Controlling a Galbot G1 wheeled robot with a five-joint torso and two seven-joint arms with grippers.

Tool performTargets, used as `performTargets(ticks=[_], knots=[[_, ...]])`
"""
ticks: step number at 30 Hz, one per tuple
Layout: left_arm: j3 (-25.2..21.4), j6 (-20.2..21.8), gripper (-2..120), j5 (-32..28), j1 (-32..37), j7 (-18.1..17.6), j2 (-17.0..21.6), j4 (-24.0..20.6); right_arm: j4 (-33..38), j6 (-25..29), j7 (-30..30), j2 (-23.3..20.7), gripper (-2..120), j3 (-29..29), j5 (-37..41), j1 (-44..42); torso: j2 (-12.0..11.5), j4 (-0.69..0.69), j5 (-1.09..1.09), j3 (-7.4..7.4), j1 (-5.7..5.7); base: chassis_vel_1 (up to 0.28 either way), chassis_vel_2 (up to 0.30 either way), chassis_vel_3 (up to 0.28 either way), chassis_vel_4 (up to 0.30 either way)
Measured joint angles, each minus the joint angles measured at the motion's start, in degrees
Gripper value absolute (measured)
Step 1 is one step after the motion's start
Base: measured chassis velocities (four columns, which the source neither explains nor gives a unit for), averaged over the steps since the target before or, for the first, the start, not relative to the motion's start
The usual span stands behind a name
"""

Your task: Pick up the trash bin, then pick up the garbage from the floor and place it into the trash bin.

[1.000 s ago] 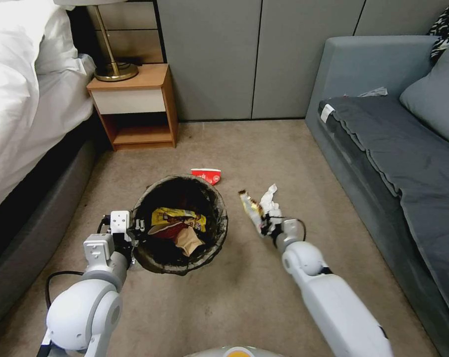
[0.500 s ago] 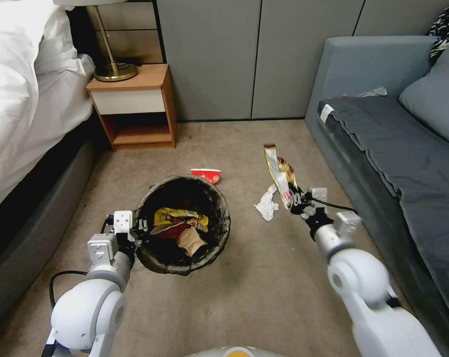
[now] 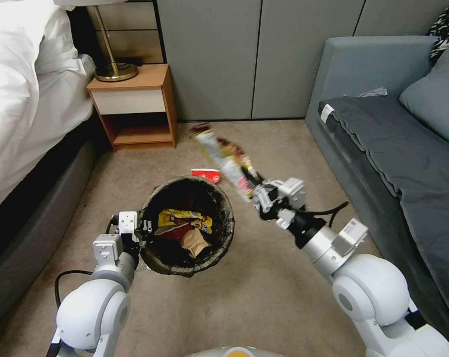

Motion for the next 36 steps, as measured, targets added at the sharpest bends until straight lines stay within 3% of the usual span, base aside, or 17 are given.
performTargets(ticks=[5,14,25,31,36], knots=[[0.0,-0.1,0,0.1,-0.1,0.0,-0.2,0.5,-2.6,-2.3,1.3,-2.6,0,-8.9,-0.1,4.2,0.0,-0.01,0.0,0.0,0.0,0.0,0.0,0.0,0.0],[-0.2,-0.2,0,0.1,-0.1,0.0,-0.1,0.7,-9.5,-2.9,3.9,1.0,0,-19.4,-2.3,7.4,0.0,-0.02,0.0,0.0,0.0,0.0,0.0,0.0,0.0],[0.1,-0.1,0,0.4,0.3,0.0,-0.3,0.4,-15.0,-4.7,8.5,3.3,0,-26.3,2.7,13.9,0.0,-0.01,-0.01,0.0,0.0,0.0,0.0,0.0,0.0],[-0.2,-0.2,0,0.4,0.7,0.1,-0.1,0.2,-16.5,-5.0,10.4,4.2,0,-27.2,3.5,14.9,0.0,-0.02,0.0,0.0,0.01,0.0,0.0,0.0,0.0],[0.0,-0.2,0,0.4,0.7,0.2,-0.1,0.0,-16.8,-4.5,12.2,4.2,19,-26.7,3.8,15.0,0.0,-0.01,0.0,0.0,0.01,0.0,0.0,0.0,0.0]])
